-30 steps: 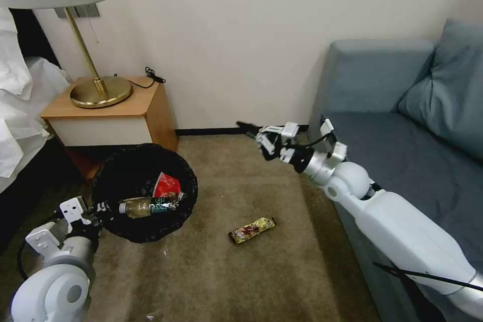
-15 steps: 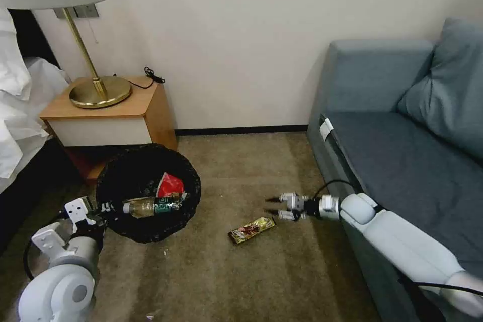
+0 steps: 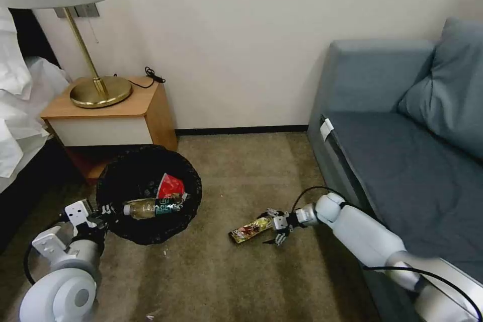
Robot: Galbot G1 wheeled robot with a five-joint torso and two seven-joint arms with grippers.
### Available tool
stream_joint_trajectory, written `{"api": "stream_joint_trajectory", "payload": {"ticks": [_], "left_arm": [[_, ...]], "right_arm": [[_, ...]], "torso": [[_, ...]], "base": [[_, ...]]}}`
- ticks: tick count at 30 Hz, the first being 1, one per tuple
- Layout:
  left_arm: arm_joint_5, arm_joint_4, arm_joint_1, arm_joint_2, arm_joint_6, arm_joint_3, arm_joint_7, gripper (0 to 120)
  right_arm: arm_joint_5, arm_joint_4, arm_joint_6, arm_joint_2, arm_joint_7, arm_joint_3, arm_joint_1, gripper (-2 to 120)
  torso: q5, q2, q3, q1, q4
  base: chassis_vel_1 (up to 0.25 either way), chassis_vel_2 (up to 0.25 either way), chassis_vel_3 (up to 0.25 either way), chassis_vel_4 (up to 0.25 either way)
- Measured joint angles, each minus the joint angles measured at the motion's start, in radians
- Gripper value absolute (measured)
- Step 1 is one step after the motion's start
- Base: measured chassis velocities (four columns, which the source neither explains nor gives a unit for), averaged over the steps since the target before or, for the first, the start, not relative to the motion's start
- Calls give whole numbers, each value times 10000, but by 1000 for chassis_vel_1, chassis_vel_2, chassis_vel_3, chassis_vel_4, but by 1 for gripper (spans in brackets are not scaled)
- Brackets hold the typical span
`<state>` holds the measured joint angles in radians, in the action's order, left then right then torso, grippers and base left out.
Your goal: Pick up the trash bin, then pick up the garbage on the floor and place it into the trash bin.
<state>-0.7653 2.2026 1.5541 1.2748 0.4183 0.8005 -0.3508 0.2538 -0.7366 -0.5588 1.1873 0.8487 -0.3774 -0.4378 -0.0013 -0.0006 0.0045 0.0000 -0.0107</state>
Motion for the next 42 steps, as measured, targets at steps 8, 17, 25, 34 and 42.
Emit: {"api": "stream_joint_trajectory", "payload": {"ticks": [8, 17, 25, 34, 42], "left_arm": [[12, 51, 52, 32, 0, -3, -10, 1], [25, 56, 77, 27, 0, -10, -8, 1], [-32, 168, 143, -53, 1, 51, 8, 1], [-70, 179, 145, -70, -4, 64, 35, 1], [-83, 273, 167, -29, -27, 72, 74, 1]], "right_arm": [[954, 887, -82, 564, -648, 213, 296, 100], [1748, 1443, -25, 965, -1170, 366, 468, 100], [2165, 1805, 160, 1199, -1282, 381, 538, 100], [2544, 2297, 266, 1432, -1426, 399, 611, 100], [2706, 2997, 525, 1734, -1709, 343, 1033, 100]], "torso": [[1, 0, 0, 0, 1], [2, 0, 0, 0, 3], [2, -1, 0, 1, 3], [2, 0, 0, 0, 2], [3, 0, 0, 0, 4]], "base": [[0, 0, 0, 0], [0, 0, 0, 0], [0, 0, 0, 0], [0, 0, 0, 0], [0, 0, 0, 0]]}}
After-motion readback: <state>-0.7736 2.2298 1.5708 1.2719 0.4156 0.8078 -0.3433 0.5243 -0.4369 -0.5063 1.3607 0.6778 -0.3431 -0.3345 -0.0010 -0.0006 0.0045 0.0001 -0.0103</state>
